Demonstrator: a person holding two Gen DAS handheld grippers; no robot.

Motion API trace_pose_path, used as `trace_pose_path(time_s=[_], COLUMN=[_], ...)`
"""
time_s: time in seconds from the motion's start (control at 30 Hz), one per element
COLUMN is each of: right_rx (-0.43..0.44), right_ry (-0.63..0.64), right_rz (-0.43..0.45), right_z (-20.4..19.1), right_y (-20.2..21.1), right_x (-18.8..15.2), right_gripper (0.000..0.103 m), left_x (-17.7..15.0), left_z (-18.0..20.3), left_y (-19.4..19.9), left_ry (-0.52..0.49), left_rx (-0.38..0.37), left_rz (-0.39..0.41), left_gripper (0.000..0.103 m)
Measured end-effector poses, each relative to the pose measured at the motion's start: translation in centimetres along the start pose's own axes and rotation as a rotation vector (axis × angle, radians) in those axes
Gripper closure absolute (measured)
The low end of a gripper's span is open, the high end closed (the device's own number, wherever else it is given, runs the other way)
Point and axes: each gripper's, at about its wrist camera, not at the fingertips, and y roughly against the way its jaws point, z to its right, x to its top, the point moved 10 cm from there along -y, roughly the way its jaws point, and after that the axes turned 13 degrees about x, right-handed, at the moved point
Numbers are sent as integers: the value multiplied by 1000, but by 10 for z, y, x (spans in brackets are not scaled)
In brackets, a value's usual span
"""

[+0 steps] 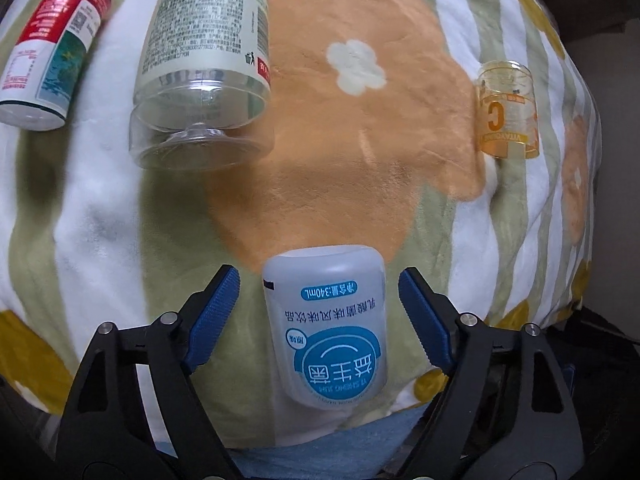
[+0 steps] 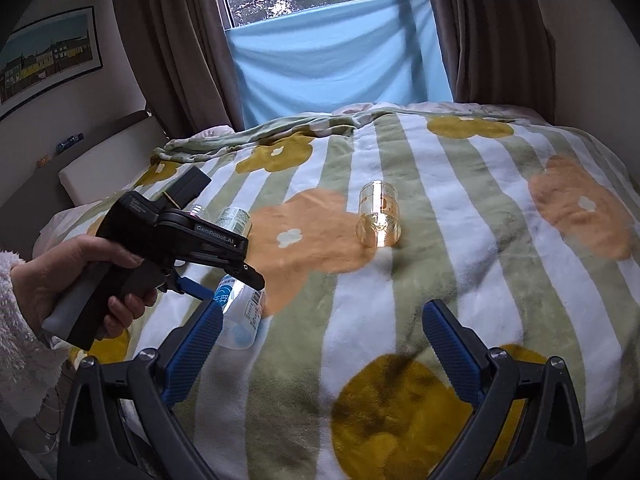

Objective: Flip cup upside down
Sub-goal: 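Lift the white bottle with the left gripper and turn it cap-down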

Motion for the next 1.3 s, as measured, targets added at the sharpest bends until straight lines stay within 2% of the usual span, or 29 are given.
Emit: trace_pose_path(time_s=[0.1, 0.2, 0.37, 0.47, 0.53, 0.6, 0.67, 0.8, 0.87, 0.93, 1.07, 1.13, 1.3], right_rx=[6, 4, 6, 11, 14, 25, 34, 48, 52, 58, 59, 62, 69], right_ry=[-6, -4, -24, -32, -34, -41, -45, -52, -58, -65, -65, -66, -64], right_rz=[-2, -1, 13, 19, 19, 19, 19, 24, 23, 23, 29, 26, 18], right_z=[1, 1, 9, 12, 11, 11, 10, 6, 5, 4, 4, 4, 1], right_y=[0, 0, 2, 4, 4, 4, 2, -4, -6, -8, -7, -7, -9], right_x=[-1, -1, 1, 3, 4, 4, 4, 2, 0, -2, -4, -5, -7], right_gripper=[3, 3, 3, 3, 3, 3, 3, 3, 3, 3, 3, 3, 3], left_x=[0, -1, 0, 2, 4, 8, 9, 4, -2, -4, -8, -7, -12], left_z=[1, 4, 7, 5, 5, 8, 7, 6, 8, 7, 7, 6, 2], left_y=[-7, -11, -15, -4, 11, 30, 51, 67, 71, 71, 71, 64, 53], left_ry=[16, 9, 15, 0, -44, -86, -126, -170, -169, -171, -186, -193, -178], left_rx=[-14, -26, -55, -70, -59, -62, -83, -59, -64, -59, -13, -1, -24], left_rz=[-24, -42, -47, -6, 75, 201, 374, 669, 787, 865, 941, 928, 900], left_gripper=[32, 42, 44, 44, 44, 44, 44, 44, 44, 44, 44, 44, 44])
